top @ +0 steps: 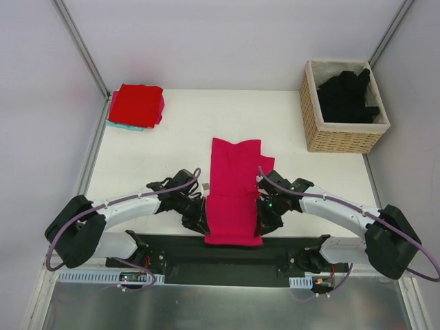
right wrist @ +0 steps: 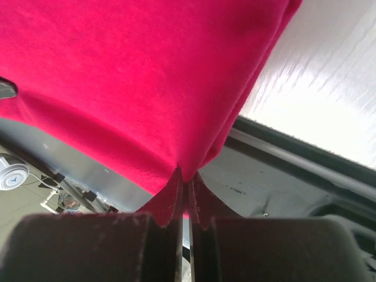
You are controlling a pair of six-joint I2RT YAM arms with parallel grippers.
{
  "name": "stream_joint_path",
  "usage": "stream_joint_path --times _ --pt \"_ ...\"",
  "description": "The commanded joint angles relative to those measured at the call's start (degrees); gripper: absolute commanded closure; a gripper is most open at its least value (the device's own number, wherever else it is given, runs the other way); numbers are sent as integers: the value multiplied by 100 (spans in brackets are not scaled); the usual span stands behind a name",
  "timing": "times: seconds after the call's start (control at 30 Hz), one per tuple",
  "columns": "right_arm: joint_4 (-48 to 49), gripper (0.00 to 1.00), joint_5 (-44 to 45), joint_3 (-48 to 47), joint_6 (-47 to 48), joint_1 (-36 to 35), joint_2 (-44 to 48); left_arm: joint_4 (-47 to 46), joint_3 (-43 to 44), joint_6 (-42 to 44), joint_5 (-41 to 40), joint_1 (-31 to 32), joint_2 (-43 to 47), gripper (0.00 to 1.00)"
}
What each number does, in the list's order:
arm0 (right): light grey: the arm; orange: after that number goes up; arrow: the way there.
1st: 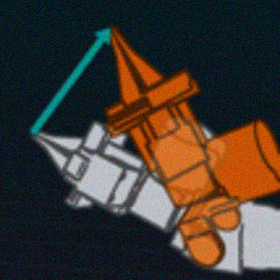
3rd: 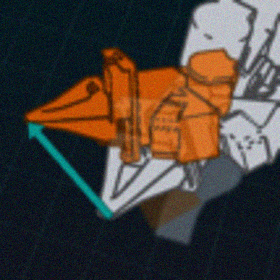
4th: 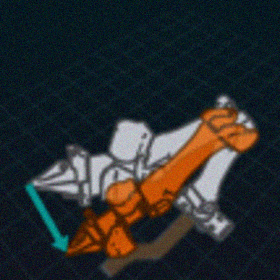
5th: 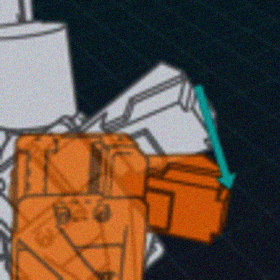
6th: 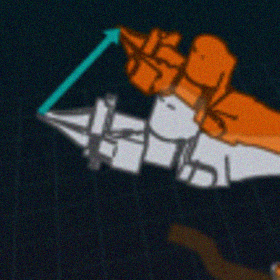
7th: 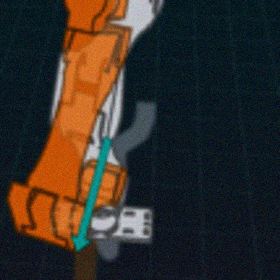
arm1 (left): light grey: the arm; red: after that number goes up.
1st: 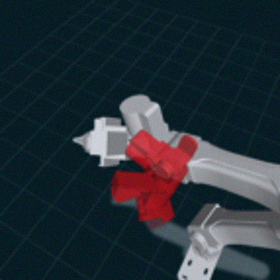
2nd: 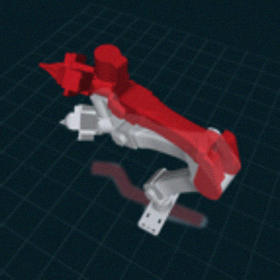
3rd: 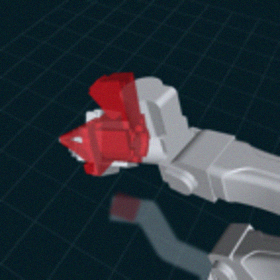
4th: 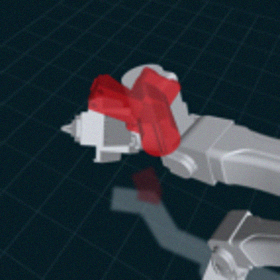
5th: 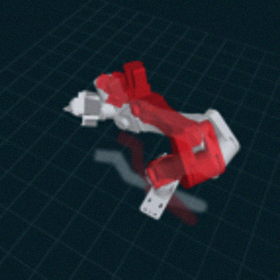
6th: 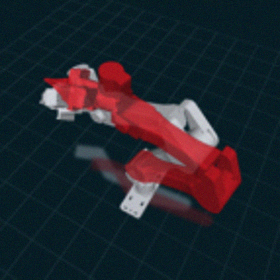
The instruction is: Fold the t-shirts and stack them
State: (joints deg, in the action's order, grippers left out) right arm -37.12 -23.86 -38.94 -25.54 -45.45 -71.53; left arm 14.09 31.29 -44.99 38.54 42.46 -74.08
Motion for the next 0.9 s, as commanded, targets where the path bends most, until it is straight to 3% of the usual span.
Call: stream_joint_path --times 0.0,0.27,0.53,0.87 --pt "-620 99 136 53 -206 -78 341 673 70 87 39 70 421 100" --pt "-1226 99 469 -632 58 -25 298 1228 913 509 22 61 149 100" --pt "-1771 99 540 -1729 900 888 113 1650 1748 983 -102 -114 -263 100" --pt "-1895 99 180 -3109 1867 1548 -1275 1984 2723 1414 65 -694 -826 100"
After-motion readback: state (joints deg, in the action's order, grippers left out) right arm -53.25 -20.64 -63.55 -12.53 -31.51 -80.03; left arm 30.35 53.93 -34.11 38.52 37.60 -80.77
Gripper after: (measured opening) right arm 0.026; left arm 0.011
